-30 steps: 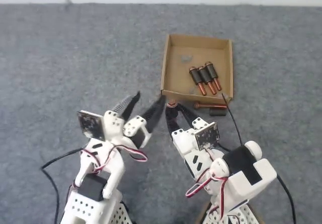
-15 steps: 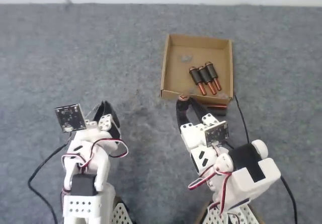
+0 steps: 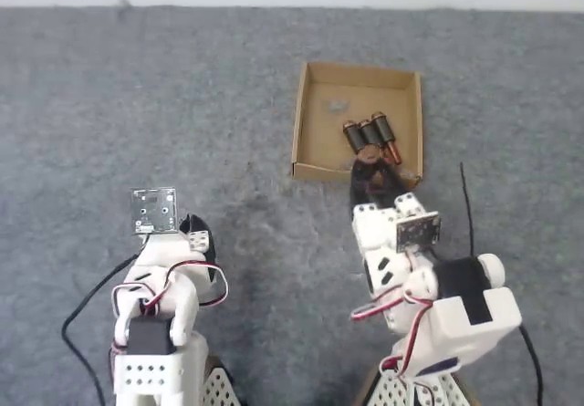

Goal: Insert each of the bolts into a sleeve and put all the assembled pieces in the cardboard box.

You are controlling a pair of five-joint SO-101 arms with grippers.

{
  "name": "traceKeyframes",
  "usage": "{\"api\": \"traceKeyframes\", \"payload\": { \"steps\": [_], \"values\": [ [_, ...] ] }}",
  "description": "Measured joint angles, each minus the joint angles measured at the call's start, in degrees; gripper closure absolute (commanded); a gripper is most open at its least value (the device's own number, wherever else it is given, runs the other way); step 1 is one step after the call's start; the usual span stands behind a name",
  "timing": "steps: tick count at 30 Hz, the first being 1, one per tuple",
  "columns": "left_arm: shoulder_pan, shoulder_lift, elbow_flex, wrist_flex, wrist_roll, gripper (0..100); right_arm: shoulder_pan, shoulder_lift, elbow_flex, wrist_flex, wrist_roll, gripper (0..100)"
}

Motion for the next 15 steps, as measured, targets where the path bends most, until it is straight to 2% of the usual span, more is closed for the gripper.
{"api": "traceKeyframes", "payload": {
  "steps": [3, 6, 11, 15],
  "values": [
    [0.0, 0.0, 0.0, 0.0, -0.1, 98, 2.1, 0.0, -3.0, 1.1, 0.0, 99.3],
    [0.0, 0.0, 0.0, 0.0, -0.1, 98, 2.5, -0.4, -5.6, 7.6, 0.0, 99.3],
    [0.0, 0.0, 0.0, 0.0, -0.1, 98, 2.3, -8.0, -10.9, 26.0, 0.0, 99.3],
    [0.0, 0.0, 0.0, 0.0, -0.2, 98, 2.4, -16.2, -18.6, 45.6, 0.0, 99.3]
  ]
}}
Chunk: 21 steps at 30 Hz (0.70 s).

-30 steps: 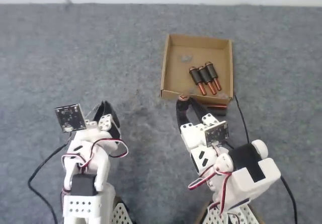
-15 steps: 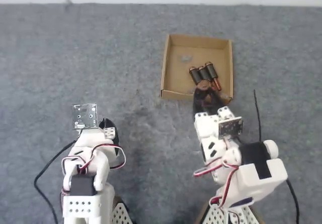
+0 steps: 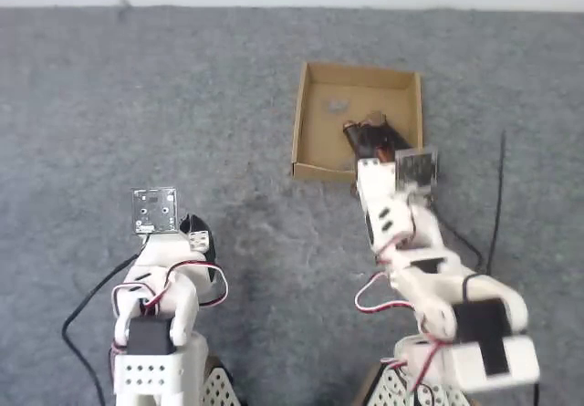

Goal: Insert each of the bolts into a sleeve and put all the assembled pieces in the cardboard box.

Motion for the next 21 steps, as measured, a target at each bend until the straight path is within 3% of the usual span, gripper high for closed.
{"api": "traceKeyframes", "payload": {
  "steps": [8, 21],
  "values": [
    [0.0, 0.0, 0.0, 0.0, 0.0, 98, 1.5, -3.9, -18.9, 36.2, 0.0, 99.3],
    [0.0, 0.0, 0.0, 0.0, 0.0, 98, 8.6, 15.2, -43.9, 58.8, 0.0, 99.3]
  ]
}}
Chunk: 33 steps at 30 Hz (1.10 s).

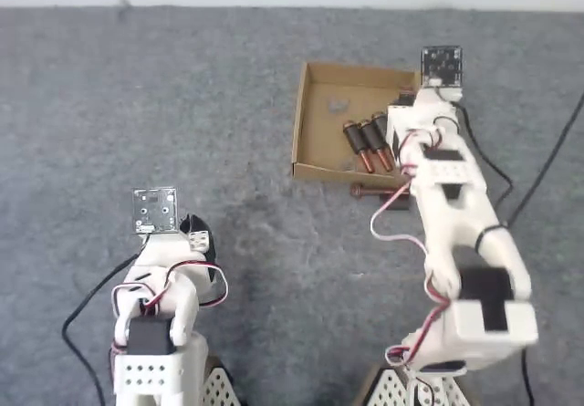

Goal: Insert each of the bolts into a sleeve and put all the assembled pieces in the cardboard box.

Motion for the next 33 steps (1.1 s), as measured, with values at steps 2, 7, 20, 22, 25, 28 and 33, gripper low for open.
{"api": "traceKeyframes", "payload": {
  "steps": [2, 7, 20, 22, 25, 28, 33],
  "values": [
    [0.0, 0.0, 0.0, 0.0, 0.0, 98, -0.1, 3.7, -4.7, 3.9, 0.0, 99.2],
    [0.0, 0.0, 0.0, 0.0, 0.0, 98, -0.3, 13.7, -15.6, 9.5, 0.0, 98.9],
    [0.0, 0.0, 0.0, 0.0, 0.0, 98, -0.7, 23.1, -36.7, 30.8, -0.2, 89.6],
    [0.0, 0.0, 0.0, 0.0, 0.0, 98, -0.4, 23.1, -39.3, 34.3, -0.2, 96.8],
    [0.0, 0.0, 0.0, 0.0, 0.0, 98, -0.1, 23.1, -42.2, 39.6, -0.2, 97.5],
    [0.0, 0.0, 0.0, 0.0, 0.0, 98, -0.4, 23.1, -43.9, 44.1, -0.2, 99.5],
    [0.0, 0.0, 0.0, -0.7, 0.0, 98, -0.2, 22.5, -44.0, 52.9, -0.2, 99.2]
  ]
}}
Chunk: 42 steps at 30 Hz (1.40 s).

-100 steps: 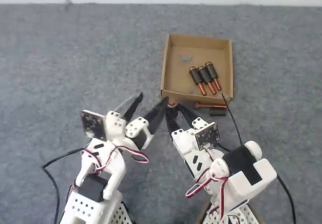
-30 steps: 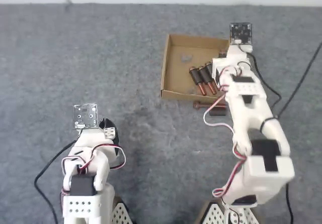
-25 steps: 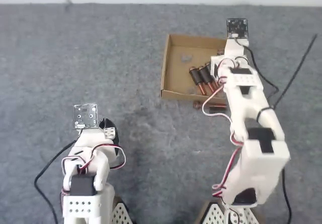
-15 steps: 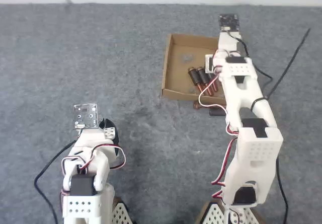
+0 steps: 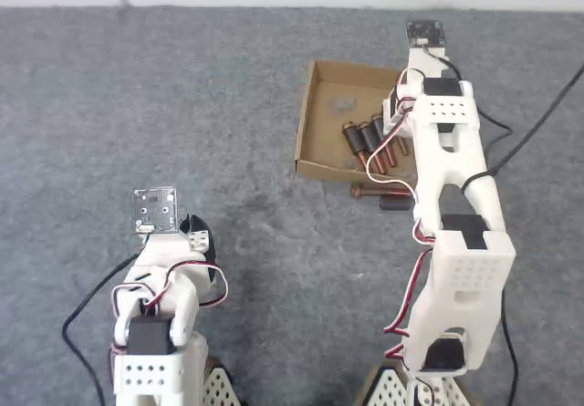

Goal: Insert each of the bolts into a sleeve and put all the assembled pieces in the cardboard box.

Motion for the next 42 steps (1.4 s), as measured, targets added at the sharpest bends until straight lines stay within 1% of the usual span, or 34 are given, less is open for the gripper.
{"api": "traceKeyframes", "payload": {
  "steps": [7, 12, 19, 23, 27, 29, 31, 34, 37, 42],
  "values": [
    [0.0, 0.0, 0.0, -0.4, 0.0, 98, -1.1, -9.6, 0.0, 12.0, 0.4, 99.2],
    [0.0, 0.0, 0.0, -0.4, 0.0, 98, -0.9, -12.8, 0.8, 16.7, 4.6, 99.2],
    [0.0, 0.0, 0.0, -0.4, 0.0, 98, -2.6, -21.9, 13.0, 15.2, 5.6, 99.2],
    [0.0, 0.0, 0.0, -0.4, 0.0, 98, -4.5, -28.4, 23.2, 10.0, 5.7, 99.0],
    [0.0, 0.0, 0.0, -0.4, 0.0, 98, -6.7, -31.9, 33.8, 5.3, 6.5, 98.9],
    [0.0, 0.0, 0.0, -0.4, 0.0, 98, -8.4, -33.5, 36.7, 4.9, 9.7, 98.8],
    [0.0, 0.0, 0.0, -0.4, 0.0, 98, -11.1, -35.1, 38.9, 4.7, 14.6, 98.7],
    [0.0, 0.0, 0.0, -0.4, 0.0, 98, -13.5, -36.7, 41.1, 3.3, 21.3, 93.6],
    [0.0, 0.0, 0.0, -0.4, 0.0, 98, -13.6, -36.8, 41.5, 2.0, 25.9, 87.4],
    [0.0, 0.0, 0.0, -0.4, 0.0, 98, -12.9, -34.9, 41.5, 2.0, 38.1, 87.2]
  ]
}}
